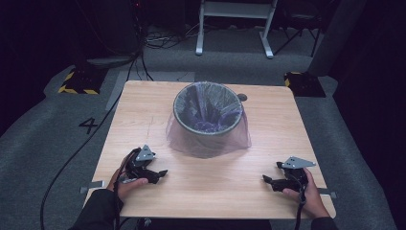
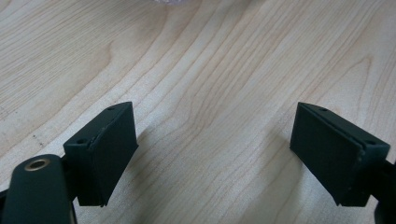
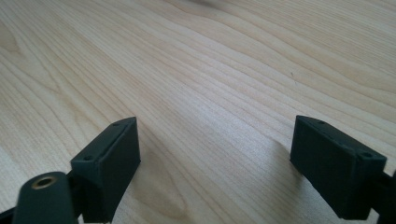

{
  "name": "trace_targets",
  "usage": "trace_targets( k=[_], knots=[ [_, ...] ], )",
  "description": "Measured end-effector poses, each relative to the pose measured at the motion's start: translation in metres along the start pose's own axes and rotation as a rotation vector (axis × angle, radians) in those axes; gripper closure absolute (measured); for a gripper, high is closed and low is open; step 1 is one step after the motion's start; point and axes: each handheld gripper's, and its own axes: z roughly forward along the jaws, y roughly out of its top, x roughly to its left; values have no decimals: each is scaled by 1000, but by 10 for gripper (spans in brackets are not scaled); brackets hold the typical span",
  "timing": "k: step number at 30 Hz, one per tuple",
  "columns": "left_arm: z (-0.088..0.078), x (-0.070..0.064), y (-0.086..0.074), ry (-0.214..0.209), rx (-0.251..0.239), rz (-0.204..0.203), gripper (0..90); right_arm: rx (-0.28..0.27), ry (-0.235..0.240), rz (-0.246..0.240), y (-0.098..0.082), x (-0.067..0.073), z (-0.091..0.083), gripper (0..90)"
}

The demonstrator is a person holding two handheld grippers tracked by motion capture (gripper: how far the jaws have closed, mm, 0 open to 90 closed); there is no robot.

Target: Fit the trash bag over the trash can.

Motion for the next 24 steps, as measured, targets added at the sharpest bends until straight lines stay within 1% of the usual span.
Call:
trace_targets(
  k=[24],
  knots=[
    [1, 1, 1, -6, 0, 6, 139, 2, -5, 3, 0, 0, 0, 146]
  ],
)
